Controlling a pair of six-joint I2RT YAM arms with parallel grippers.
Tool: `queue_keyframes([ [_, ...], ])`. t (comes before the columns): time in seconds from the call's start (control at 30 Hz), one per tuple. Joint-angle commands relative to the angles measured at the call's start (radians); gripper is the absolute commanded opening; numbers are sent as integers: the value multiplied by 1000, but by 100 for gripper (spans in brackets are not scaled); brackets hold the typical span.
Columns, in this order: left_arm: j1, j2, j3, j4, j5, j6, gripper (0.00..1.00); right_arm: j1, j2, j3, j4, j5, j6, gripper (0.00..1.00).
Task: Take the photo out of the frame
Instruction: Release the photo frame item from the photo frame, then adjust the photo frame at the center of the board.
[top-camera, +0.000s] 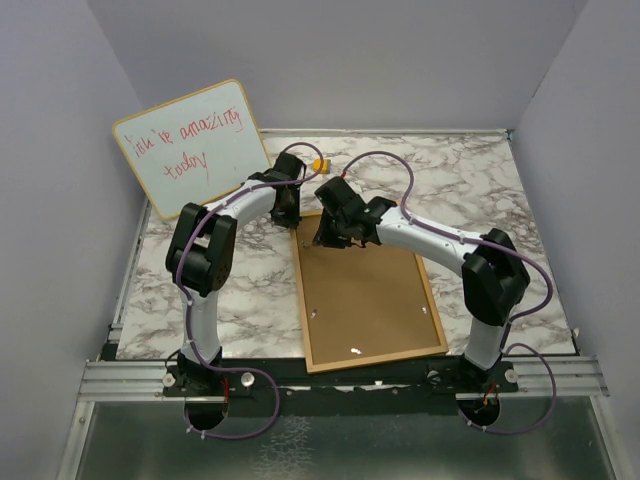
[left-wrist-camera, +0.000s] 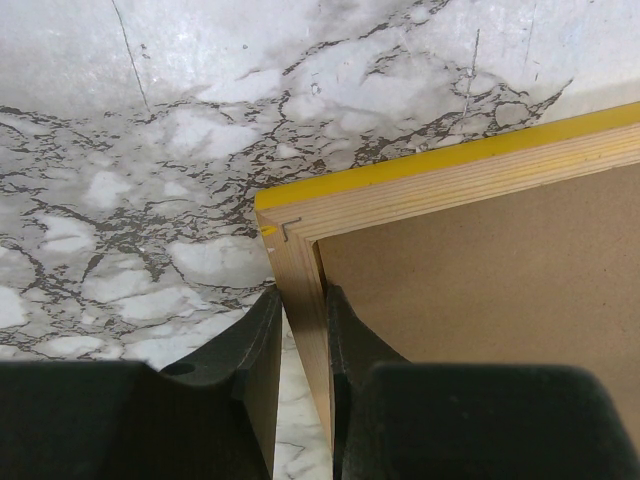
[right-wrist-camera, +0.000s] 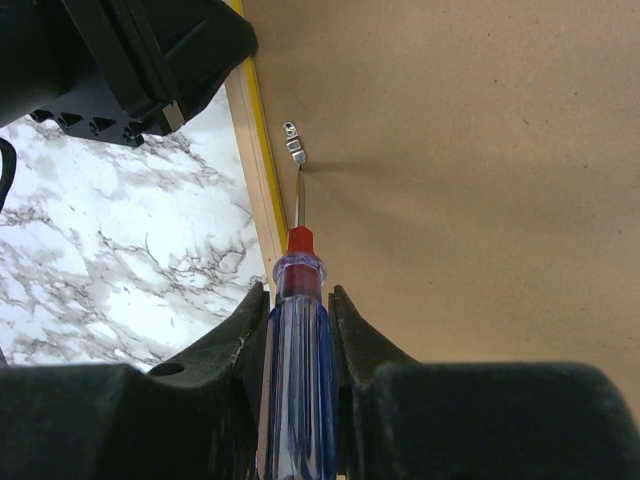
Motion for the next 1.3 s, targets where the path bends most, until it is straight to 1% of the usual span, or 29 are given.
queue_keyframes([
  [0.0, 5, 24, 11, -37, 19, 37, 0, 5, -36, 6, -23, -41, -53, 1],
  [0.1, 5, 24, 12, -38, 18, 36, 0, 5, -70, -10, -24, -40, -61, 1],
  [0.23, 3, 22, 11, -40, 18, 41, 0, 5, -120, -29, -43, 1, -52, 1],
  [0.37, -10, 24, 14, -50, -35, 54, 0, 6, -151, -47, -70, 61, -35, 0],
  [0.43, -27, 23, 16, -61, -86, 67, 0, 5, -158, -50, -92, 95, -25, 1],
  [0.57, -88, 21, 17, -89, -254, 107, 0, 4, -167, -52, -144, 158, -10, 1],
  [0.63, -112, 21, 17, -103, -291, 124, 0, 5, -177, -56, -163, 189, -6, 0],
  [0.77, -115, 10, 12, -125, -360, 135, 0, 5, -211, -76, -199, 274, 25, 1],
  [0.93, -115, -41, -28, -130, -417, 152, 1, 4, -265, -120, -232, 377, 89, 0],
  [1.1, -115, -67, -69, -132, -446, 171, 9, 0, -308, -153, -265, 449, 134, 1],
  [1.13, -115, -68, -71, -139, -453, 176, 13, -4, -314, -159, -266, 455, 137, 1],
  [1.2, -116, -77, -89, -143, -475, 188, 30, -12, -326, -174, -267, 462, 142, 1],
  [1.23, -116, -81, -94, -142, -477, 194, 36, -15, -333, -181, -265, 464, 142, 0],
  [1.27, -116, -86, -93, -143, -475, 194, 37, -19, -338, -187, -265, 466, 141, 0],
])
